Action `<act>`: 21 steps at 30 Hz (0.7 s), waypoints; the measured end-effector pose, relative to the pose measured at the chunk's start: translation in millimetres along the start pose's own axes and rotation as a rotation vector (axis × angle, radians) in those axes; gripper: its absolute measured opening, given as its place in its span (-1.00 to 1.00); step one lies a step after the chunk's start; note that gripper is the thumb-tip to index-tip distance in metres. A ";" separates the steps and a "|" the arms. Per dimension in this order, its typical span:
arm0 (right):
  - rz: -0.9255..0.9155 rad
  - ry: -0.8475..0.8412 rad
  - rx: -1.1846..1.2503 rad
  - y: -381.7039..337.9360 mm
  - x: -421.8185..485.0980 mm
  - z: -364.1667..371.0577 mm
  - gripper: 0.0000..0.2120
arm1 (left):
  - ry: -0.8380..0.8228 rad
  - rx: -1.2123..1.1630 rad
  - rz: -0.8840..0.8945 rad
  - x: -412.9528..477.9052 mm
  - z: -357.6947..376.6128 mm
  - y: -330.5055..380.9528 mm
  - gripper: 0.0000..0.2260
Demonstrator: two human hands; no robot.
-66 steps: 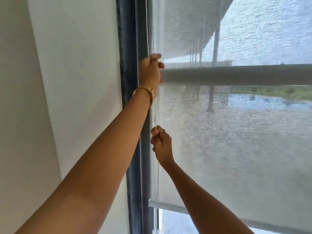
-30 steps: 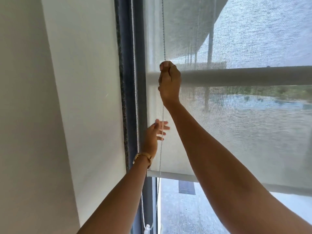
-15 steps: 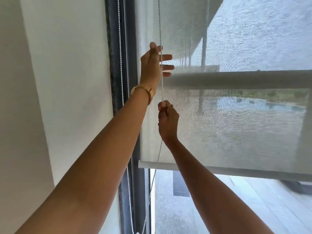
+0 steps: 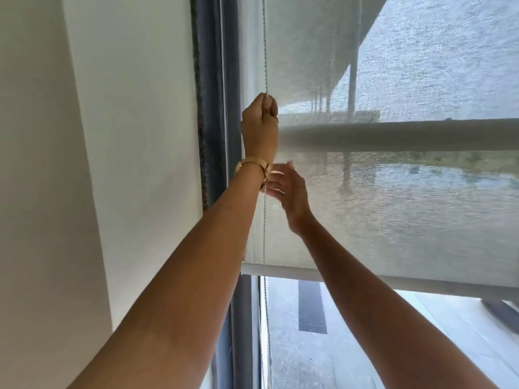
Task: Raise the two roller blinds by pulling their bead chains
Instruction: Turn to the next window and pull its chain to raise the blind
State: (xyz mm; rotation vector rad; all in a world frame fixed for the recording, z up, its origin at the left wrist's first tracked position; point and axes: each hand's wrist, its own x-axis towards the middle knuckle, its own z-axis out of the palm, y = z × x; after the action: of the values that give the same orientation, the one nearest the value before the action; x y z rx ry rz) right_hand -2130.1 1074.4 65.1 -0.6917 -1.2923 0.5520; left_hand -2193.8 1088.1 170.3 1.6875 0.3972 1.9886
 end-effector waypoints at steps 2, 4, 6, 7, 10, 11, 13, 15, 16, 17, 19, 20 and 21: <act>-0.027 0.007 0.048 -22.2 17.7 -0.6 -0.55 | 0.001 0.033 -0.016 -13.7 -4.4 -6.1 -0.66; -0.072 0.002 0.022 -45.9 37.2 3.4 -0.50 | -0.001 0.045 -0.037 -29.7 -8.0 -16.0 -0.69; -0.091 -0.030 0.001 -68.3 54.3 11.6 -0.52 | -0.012 0.050 -0.048 -46.4 -10.2 -27.0 -0.74; -0.102 -0.050 -0.001 -78.4 61.4 16.9 -0.54 | -0.018 0.064 -0.046 -54.8 -10.6 -32.2 -0.75; -0.143 -0.055 -0.003 -106.9 77.0 32.7 -0.59 | -0.014 0.091 -0.052 -78.5 -8.9 -45.2 -0.73; -0.155 -0.037 -0.009 -113.8 80.3 37.6 -0.61 | -0.007 0.091 -0.059 -85.4 -9.0 -48.8 -0.71; -0.169 0.033 -0.041 -121.4 84.3 46.1 -0.66 | -0.007 0.084 -0.067 -97.0 -11.2 -54.7 -0.67; -0.196 0.115 -0.104 -119.2 84.8 49.6 -0.70 | -0.027 0.091 -0.074 -106.4 -14.7 -59.5 -0.67; -0.211 0.128 -0.112 -114.6 82.9 49.0 -0.69 | -0.039 0.098 -0.080 -110.3 -16.1 -62.8 -0.68; -0.217 0.116 -0.087 -108.7 79.5 47.4 -0.67 | -0.057 0.092 -0.096 -114.4 -17.5 -66.0 -0.68; -0.214 0.070 0.010 -98.6 72.9 42.5 -0.65 | -0.131 0.027 -0.168 -120.9 -21.9 -69.5 -0.65; -0.200 0.057 0.055 -95.2 70.4 39.3 -0.64 | -0.195 -0.017 -0.212 -123.6 -24.7 -70.5 -0.63; -0.181 0.051 0.095 -92.7 67.9 36.4 -0.64 | -0.264 -0.053 -0.247 -125.9 -28.7 -72.2 -0.64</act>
State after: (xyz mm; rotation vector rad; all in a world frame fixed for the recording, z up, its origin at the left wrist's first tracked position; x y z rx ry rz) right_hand -2153.2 1065.3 183.1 -0.5011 -1.2580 0.4421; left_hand -2194.9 1082.5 22.4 1.7462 0.4289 1.5646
